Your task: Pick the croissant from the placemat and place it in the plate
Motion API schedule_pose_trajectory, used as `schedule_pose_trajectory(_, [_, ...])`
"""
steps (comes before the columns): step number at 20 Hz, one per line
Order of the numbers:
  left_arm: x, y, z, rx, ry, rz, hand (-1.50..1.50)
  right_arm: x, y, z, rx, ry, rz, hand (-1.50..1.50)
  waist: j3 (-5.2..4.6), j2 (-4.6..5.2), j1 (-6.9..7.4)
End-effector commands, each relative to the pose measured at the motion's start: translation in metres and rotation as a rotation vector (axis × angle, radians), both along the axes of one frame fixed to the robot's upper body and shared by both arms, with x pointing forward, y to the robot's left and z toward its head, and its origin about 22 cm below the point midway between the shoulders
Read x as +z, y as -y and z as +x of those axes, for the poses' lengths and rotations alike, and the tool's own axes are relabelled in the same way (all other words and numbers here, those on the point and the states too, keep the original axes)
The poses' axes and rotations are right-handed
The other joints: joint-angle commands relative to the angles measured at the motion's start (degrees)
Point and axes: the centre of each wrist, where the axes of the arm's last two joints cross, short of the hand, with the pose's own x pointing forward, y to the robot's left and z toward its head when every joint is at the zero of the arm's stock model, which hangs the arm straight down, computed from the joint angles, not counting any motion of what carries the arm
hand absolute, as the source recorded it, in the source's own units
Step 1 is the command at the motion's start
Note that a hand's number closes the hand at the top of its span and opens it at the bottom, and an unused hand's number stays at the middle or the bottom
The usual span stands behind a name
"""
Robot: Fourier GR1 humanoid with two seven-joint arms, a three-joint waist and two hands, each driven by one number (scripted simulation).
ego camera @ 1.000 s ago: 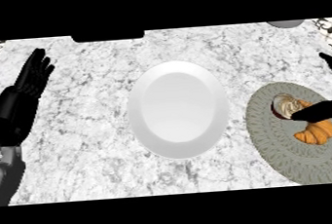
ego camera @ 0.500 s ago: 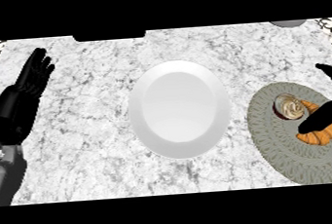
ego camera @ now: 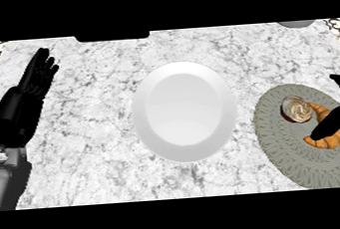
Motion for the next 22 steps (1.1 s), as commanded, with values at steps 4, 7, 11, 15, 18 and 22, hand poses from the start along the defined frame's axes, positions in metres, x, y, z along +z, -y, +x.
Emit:
schedule_pose_trajectory(4, [0.003, 0.0, 0.004, 0.003, 0.001, -0.003, 0.0, -0.015, 0.02, -0.005, -0.057, -0.088, -0.014, -1.5, 0.02, -0.03, -0.27])
schedule_pose_trajectory(7, [-0.001, 0.009, 0.0, 0.012, -0.005, 0.001, 0.0, -0.048, 0.017, -0.004, -0.071, -0.099, 0.01, -1.5, 0.03, 0.01, -0.11])
schedule_pose_trajectory(11, [0.01, -0.012, 0.004, -0.002, 0.004, 0.014, 0.0, -0.048, 0.01, -0.004, -0.033, -0.133, 0.046, -1.5, 0.02, -0.03, -0.13])
schedule_pose_trajectory(15, [0.004, 0.007, 0.002, 0.005, 0.004, -0.01, 0.0, -0.065, 0.003, -0.003, -0.063, -0.166, 0.026, -1.5, 0.02, -0.03, -0.01])
schedule_pose_trajectory(18, [-0.001, 0.0, 0.012, 0.008, 0.009, 0.011, 0.0, -0.085, 0.023, -0.004, -0.069, -0.185, 0.02, -1.5, 0.03, 0.04, -0.05])
schedule_pose_trajectory(22, [-0.005, 0.002, -0.002, -0.009, 0.002, 0.007, 0.0, -0.098, 0.052, -0.01, -0.044, -0.092, -0.008, 1.5, 0.07, 0.09, 0.35])
